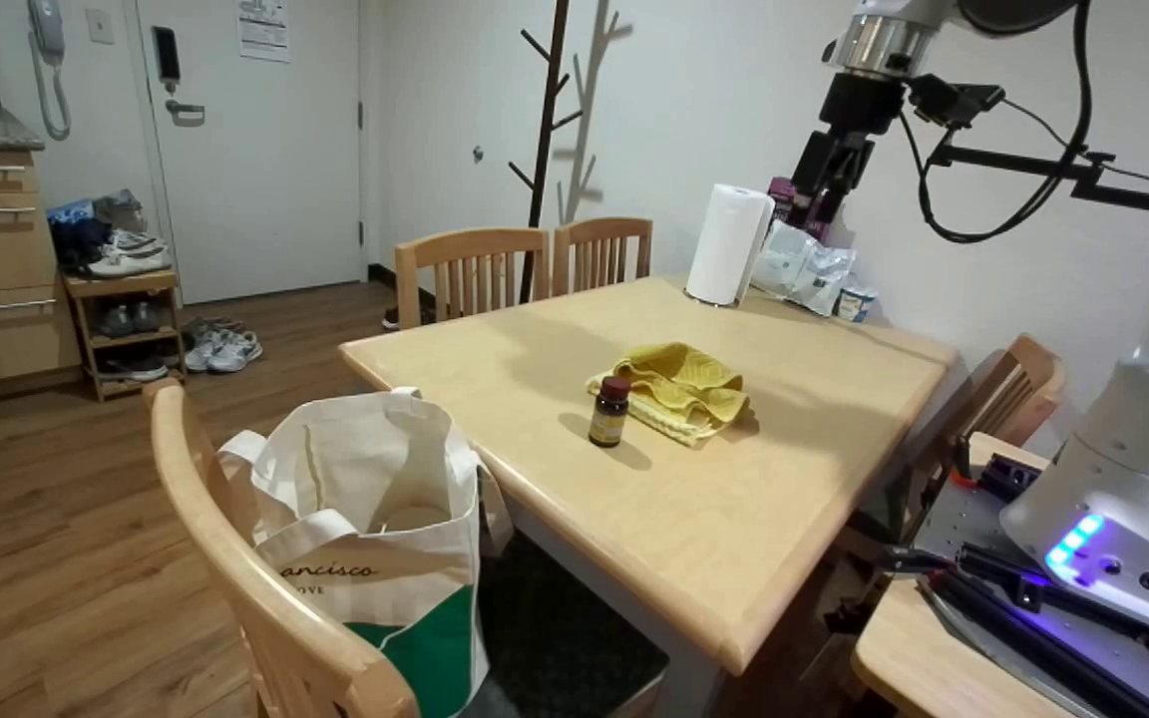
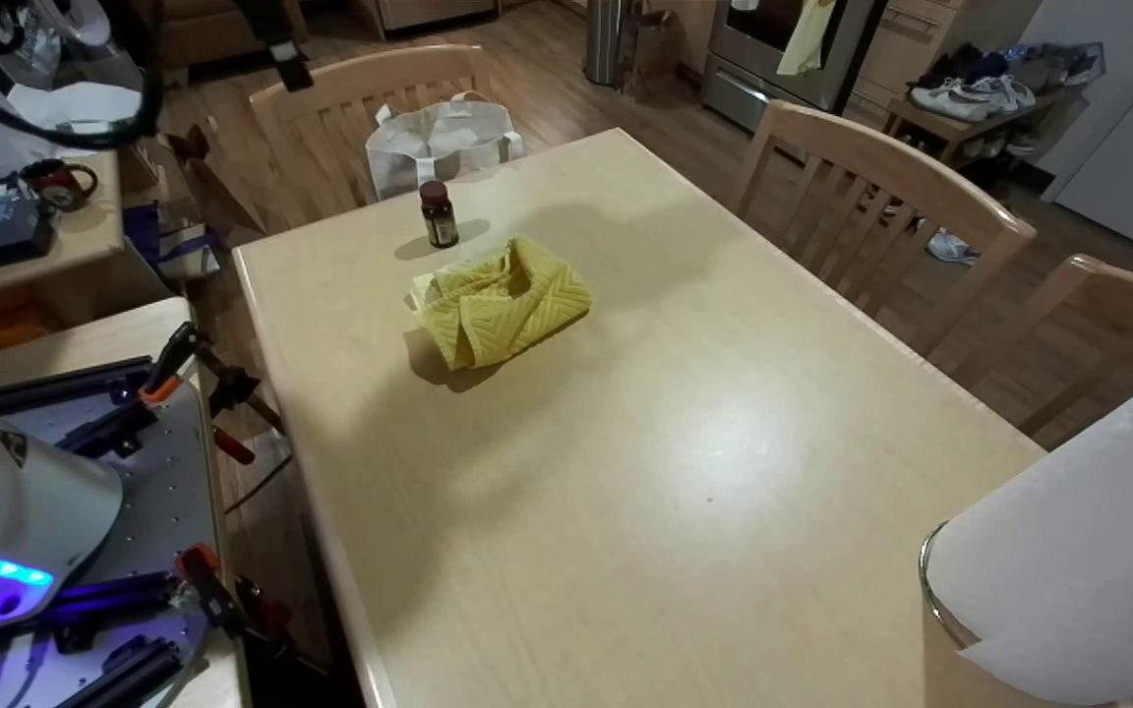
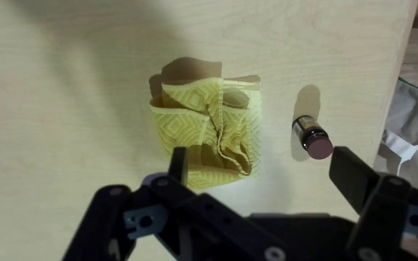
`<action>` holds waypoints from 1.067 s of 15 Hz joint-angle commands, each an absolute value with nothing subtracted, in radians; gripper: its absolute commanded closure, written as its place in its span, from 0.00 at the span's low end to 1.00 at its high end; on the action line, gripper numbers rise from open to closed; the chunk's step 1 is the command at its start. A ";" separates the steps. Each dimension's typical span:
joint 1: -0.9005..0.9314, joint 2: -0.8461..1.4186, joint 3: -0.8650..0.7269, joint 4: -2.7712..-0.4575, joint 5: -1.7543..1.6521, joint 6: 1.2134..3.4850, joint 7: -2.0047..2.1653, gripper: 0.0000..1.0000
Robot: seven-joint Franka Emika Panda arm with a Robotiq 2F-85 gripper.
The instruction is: Take the top off the bottle on the table
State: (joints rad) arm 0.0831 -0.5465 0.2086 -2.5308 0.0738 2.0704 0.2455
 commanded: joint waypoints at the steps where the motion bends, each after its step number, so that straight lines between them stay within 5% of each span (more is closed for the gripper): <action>1: 0.130 -0.316 0.250 -2.412 0.024 2.140 0.179 0.00; 10: 0.223 0.079 0.284 -2.149 -0.173 2.147 0.135 0.00; 16: 0.227 0.079 0.253 -2.174 -0.106 2.219 0.101 0.00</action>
